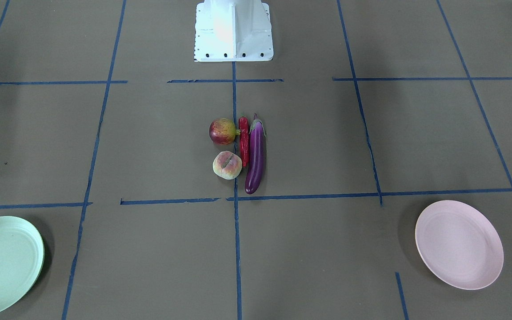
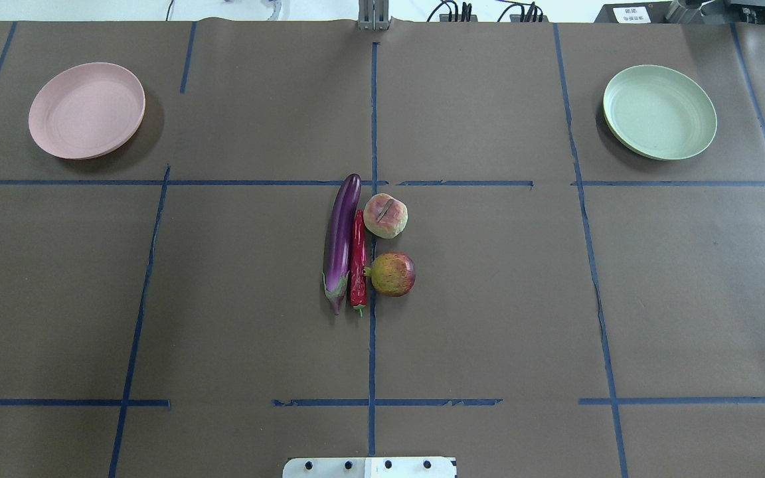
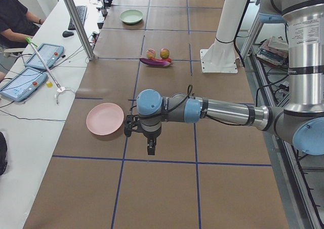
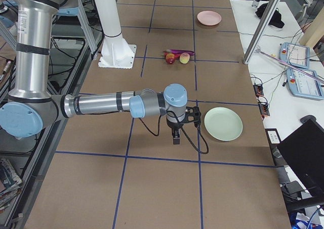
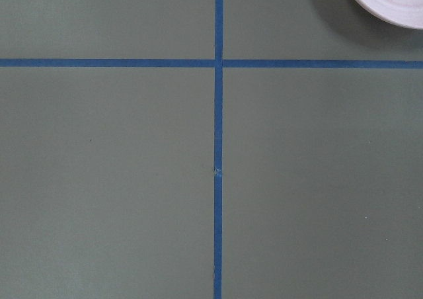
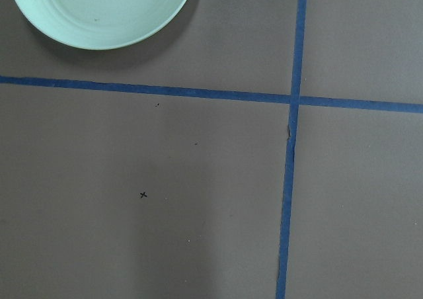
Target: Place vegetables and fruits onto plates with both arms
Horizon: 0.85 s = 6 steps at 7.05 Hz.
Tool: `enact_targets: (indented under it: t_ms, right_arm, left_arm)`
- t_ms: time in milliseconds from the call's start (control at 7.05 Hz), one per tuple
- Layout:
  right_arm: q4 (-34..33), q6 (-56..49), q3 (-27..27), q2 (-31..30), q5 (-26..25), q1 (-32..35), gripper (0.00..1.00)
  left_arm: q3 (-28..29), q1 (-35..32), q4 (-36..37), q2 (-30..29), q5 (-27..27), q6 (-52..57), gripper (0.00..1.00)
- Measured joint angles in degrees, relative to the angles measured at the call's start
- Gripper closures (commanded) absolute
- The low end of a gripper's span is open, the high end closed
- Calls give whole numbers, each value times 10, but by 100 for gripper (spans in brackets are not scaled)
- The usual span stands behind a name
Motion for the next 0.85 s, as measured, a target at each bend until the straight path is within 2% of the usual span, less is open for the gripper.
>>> enact_targets:
  t_ms: [851]
  right_arm:
    - [0,2,21,-18,2,-1,0]
  left_arm:
    - [-8,2,-1,3,2,-1,0]
